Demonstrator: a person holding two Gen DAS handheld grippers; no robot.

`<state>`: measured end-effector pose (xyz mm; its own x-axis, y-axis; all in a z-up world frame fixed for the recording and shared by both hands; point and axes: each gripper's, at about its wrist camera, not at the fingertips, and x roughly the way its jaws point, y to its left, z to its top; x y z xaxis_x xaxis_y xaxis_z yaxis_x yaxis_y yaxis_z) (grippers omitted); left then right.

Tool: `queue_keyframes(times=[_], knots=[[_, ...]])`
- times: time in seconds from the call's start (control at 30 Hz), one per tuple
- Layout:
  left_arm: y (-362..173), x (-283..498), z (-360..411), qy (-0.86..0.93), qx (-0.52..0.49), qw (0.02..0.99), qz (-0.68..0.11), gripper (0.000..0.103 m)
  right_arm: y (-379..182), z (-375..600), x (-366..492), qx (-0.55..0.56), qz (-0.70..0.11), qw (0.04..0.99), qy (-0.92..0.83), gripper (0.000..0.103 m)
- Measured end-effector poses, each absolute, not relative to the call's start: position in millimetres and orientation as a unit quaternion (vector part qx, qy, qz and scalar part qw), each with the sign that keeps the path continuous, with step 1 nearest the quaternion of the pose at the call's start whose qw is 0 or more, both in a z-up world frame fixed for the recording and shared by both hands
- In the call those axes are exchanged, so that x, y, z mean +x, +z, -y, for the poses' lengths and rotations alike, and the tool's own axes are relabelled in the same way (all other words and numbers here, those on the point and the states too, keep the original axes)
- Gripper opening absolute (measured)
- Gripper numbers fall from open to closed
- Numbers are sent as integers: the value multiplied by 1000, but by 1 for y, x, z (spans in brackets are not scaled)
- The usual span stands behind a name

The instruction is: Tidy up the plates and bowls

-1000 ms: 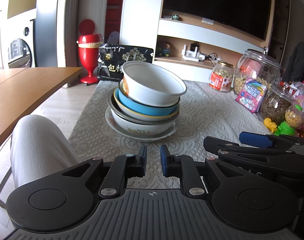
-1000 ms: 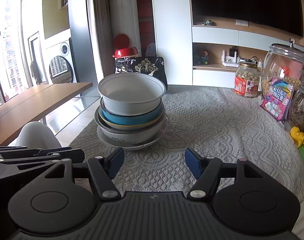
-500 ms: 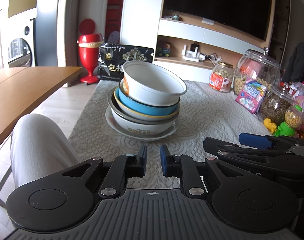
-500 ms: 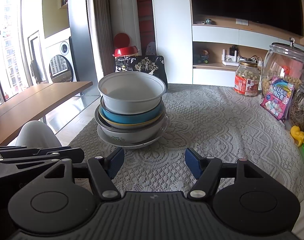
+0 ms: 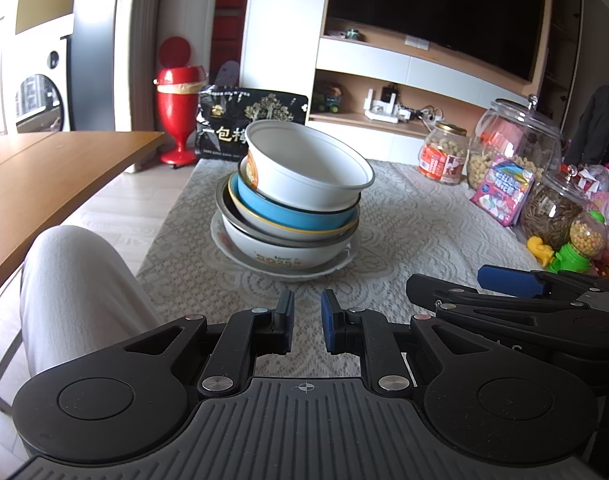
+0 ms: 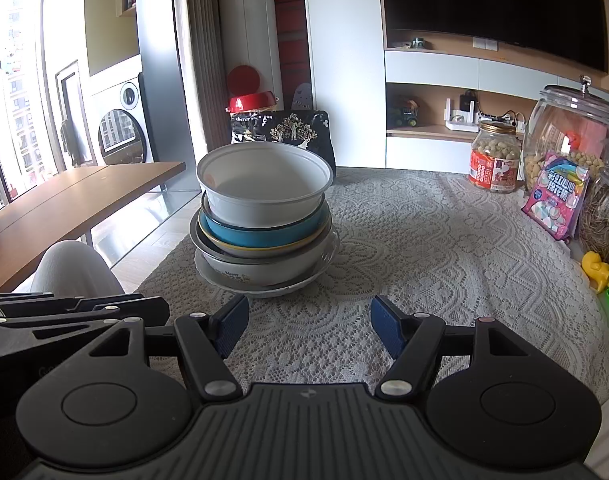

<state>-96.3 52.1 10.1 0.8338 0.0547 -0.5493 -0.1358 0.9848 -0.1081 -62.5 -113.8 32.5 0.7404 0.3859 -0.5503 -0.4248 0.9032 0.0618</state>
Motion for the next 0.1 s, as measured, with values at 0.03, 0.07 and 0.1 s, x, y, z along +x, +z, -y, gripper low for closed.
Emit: queue_keyframes(times=[0.03, 0.07, 0.1], knots=[[10, -96, -52, 49, -72, 955, -284, 18, 32, 114, -63, -34, -288, 932, 217, 68], [10, -96, -52, 49, -72, 955, -284, 18, 32, 114, -63, -34, -288, 932, 217, 68], [10, -97, -51, 49, -73, 955, -284, 18, 32, 114, -63, -34, -289, 932, 217, 68]])
